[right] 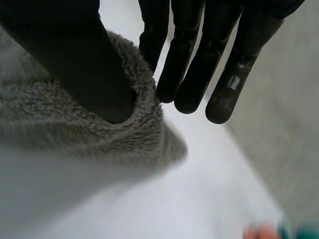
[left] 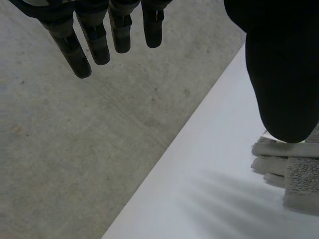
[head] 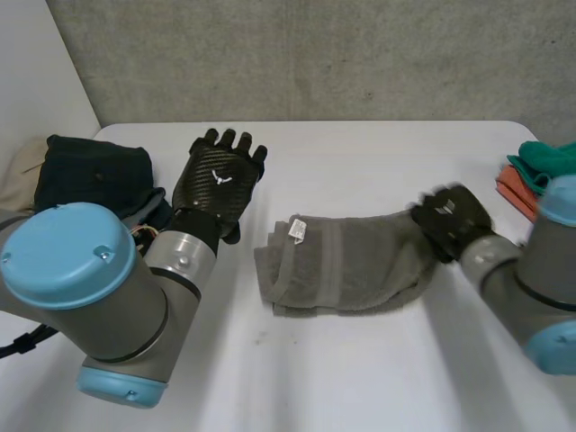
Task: Fold the laundry.
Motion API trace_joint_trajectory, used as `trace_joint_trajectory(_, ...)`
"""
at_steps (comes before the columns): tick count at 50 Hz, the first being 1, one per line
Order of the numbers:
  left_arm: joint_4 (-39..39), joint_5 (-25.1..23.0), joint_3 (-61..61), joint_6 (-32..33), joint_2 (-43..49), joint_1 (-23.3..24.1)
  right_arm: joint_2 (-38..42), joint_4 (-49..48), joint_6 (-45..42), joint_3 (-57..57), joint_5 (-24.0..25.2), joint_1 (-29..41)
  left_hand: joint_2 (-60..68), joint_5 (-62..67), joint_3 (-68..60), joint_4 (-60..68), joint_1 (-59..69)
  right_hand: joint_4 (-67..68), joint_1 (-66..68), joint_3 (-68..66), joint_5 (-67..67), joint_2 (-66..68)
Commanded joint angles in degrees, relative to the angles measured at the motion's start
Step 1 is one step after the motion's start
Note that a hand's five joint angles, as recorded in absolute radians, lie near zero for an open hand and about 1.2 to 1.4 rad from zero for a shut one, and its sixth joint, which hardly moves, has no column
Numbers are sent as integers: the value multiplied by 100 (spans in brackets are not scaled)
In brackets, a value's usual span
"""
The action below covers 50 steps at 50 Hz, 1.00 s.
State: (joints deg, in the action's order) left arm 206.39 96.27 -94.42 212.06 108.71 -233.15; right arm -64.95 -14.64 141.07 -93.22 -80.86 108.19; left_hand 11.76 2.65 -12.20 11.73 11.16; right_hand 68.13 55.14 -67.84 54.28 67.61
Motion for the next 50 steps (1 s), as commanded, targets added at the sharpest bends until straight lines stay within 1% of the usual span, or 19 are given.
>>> trace_joint_trajectory(1, -12, 6, -165, -7, -298, -221, 368, -127, 26, 752, 228, 1809, -176, -265, 220, -173, -116, 1187, 2486, -1216, 1572, 1239)
trace_joint_trajectory(3, -12, 6, -191, -16, -307, -300, 771, -100, 34, 980, 430, 2247, -176, -265, 220, -173, -116, 1187, 2486, -1216, 1572, 1239)
trace_joint_trajectory(5, -20, 6, -226, -77, -333, -371, 1045, -39, 43, 1139, 492, 2451, -176, -265, 220, -173, -116, 1187, 2486, -1216, 1572, 1239)
trace_joint_trajectory(7, -20, 6, -244, -147, -333, -389, 1362, 93, 52, 1323, 361, 2557, -176, -265, 220, -173, -116, 1187, 2486, -1216, 1572, 1239)
trace_joint_trajectory(8, -29, 6, -244, -235, -333, -397, 1415, 137, 69, 1376, 256, 2549, -176, -265, 220, -173, -116, -439, 860, 410, -54, -387)
trace_joint_trajectory(9, -38, 6, -244, -279, -333, -398, 1424, 172, 113, 1420, 116, 2557, -176, -265, 220, -173, -116, -2553, -1255, 2524, -2168, -2502)
trace_joint_trajectory(10, -38, 6, -235, -323, -333, -398, 1354, 198, 279, 1490, -190, 2557, -176, -265, 220, -173, -116, -5813, -4514, 5784, -5428, -5761)
trace_joint_trajectory(13, -47, -3, -139, -499, -315, -406, 1152, 207, 832, 1517, -526, 2487, -176, -265, 220, -173, -116, -5813, -4514, 5784, -5428, -5761)
trace_joint_trajectory(14, -47, -3, -104, -543, -307, -415, 986, 225, 1348, 1491, -623, 2348, -176, -265, 220, -173, -116, -5813, -4514, 5784, -5428, -5761)
trace_joint_trajectory(17, -47, -3, 142, -762, -272, -354, 661, 260, 2194, 1430, -571, 1952, -172, -260, 216, -168, -111, -5813, -4514, 5784, -5428, -5761)
trace_joint_trajectory(18, -55, -3, 230, -824, -254, -336, 398, 304, 2710, 1369, -484, 1673, -155, -243, 199, -152, -95, -5813, -4514, 5784, -5428, -5761)
trace_joint_trajectory(22, -143, -30, 678, -1246, 26, -134, -43, 776, 3512, 1306, -212, 1205, 114, 25, -70, 117, 174, -5813, -4514, 5784, -5428, -5761)
trace_joint_trajectory(24, -345, -38, 1038, -1579, 299, 120, -44, 1050, 3664, 1350, -132, 1117, 131, 43, -87, 135, 191, -5813, -4514, 5784, -5428, -5761)
trace_joint_trajectory(27, -696, -38, 1442, -1878, 641, 340, 123, 1481, 3770, 1517, -88, 1037, 131, 43, -87, 135, 191, -5813, -4514, 5784, -5428, -5761)
trace_joint_trajectory(31, -1582, -30, 2346, -2300, 1606, 578, 624, 1772, 3761, 1851, -123, 976, 148, 60, -104, 151, 208, -5813, -4514, 5784, -5428, -5761)
trace_joint_trajectory(38, -2322, 111, 2920, -2275, 2452, 666, 1238, 2070, 3665, 2176, -105, 975, 181, 93, -137, 185, 242, -5813, -4514, 5784, -5428, -5761)
trace_joint_trajectory(42, -2648, 392, 2955, -1933, 2681, 640, 1502, 2036, 3428, 2238, -132, 1019, 165, 76, -121, 168, 225, -5813, -4514, 5784, -5428, -5761)
trace_joint_trajectory(47, -2727, 655, 2780, -880, 2708, 622, 1784, 2036, 3032, 2370, -149, 1046, 131, 43, -87, 135, 192, -5813, -4514, 5784, -5428, -5761)
trace_joint_trajectory(50, -2719, 682, 2709, -588, 2682, 613, 1863, 2053, 2629, 2422, -219, 1046, 97, 9, -54, 101, 158, -5813, -4514, 5784, -5428, -5761)
